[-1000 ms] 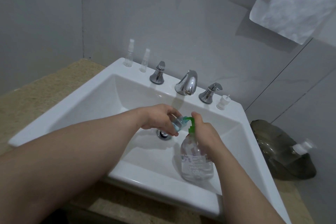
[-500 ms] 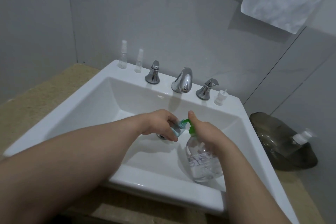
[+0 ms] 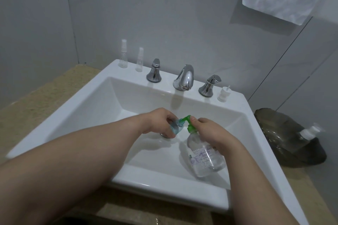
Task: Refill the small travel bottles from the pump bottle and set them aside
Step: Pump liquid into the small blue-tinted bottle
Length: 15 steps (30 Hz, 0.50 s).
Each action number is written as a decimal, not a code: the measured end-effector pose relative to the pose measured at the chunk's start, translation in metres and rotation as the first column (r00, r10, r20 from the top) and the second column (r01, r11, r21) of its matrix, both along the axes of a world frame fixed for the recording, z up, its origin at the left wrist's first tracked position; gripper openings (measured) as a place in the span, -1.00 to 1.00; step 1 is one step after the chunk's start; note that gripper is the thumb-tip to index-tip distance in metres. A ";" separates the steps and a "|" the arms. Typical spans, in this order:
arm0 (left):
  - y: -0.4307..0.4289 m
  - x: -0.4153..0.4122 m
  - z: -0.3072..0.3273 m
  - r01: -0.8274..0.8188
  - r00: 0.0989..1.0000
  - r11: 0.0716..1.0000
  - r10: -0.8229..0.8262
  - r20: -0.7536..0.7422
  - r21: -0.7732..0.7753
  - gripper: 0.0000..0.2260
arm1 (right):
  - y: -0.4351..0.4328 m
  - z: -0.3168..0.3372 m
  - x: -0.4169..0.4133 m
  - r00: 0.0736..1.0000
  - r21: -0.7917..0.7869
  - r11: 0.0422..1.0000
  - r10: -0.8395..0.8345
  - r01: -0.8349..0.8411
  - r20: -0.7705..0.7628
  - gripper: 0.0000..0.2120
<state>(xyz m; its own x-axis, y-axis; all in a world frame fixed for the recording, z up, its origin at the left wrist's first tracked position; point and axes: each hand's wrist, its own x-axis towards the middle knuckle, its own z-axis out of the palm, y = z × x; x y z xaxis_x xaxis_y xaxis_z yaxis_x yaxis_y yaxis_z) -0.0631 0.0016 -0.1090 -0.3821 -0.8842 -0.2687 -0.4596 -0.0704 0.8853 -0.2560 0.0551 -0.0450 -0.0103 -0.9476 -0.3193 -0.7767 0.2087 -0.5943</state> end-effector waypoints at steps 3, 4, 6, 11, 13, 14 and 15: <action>0.000 0.001 -0.002 -0.006 1.000 1.000 0.006 0.012 0.010 -0.54 | 0.005 0.004 0.000 0.997 0.087 0.995 0.044 -0.050 0.071 -0.65; 0.000 0.002 -0.002 -0.006 1.000 1.000 0.006 0.016 0.012 -0.53 | 0.006 0.005 0.000 0.992 0.115 0.991 0.052 -0.065 0.115 -0.70; -0.001 0.003 -0.003 -0.001 0.999 1.000 0.001 0.035 0.008 -0.52 | 0.009 0.008 -0.001 0.982 0.122 0.986 0.093 -0.113 0.163 -0.60; 0.000 0.004 -0.002 -0.001 0.998 1.000 0.000 0.057 0.009 -0.52 | 0.012 0.004 0.001 0.964 0.010 0.966 0.256 -0.257 0.067 -0.31; 0.000 0.006 -0.003 0.004 0.998 1.000 -0.004 0.064 0.008 -0.53 | 0.013 0.002 0.004 0.961 -0.034 0.961 0.276 -0.275 0.010 -0.32; 0.001 0.007 -0.004 0.006 0.998 1.000 -0.006 0.066 0.009 -0.53 | 0.014 0.002 0.005 0.960 -0.047 0.959 0.278 -0.278 -0.010 -0.33; 0.001 0.007 -0.005 0.009 0.998 1.000 -0.009 0.068 0.010 -0.54 | 0.015 0.001 0.007 0.960 -0.056 0.958 0.279 -0.280 -0.022 -0.33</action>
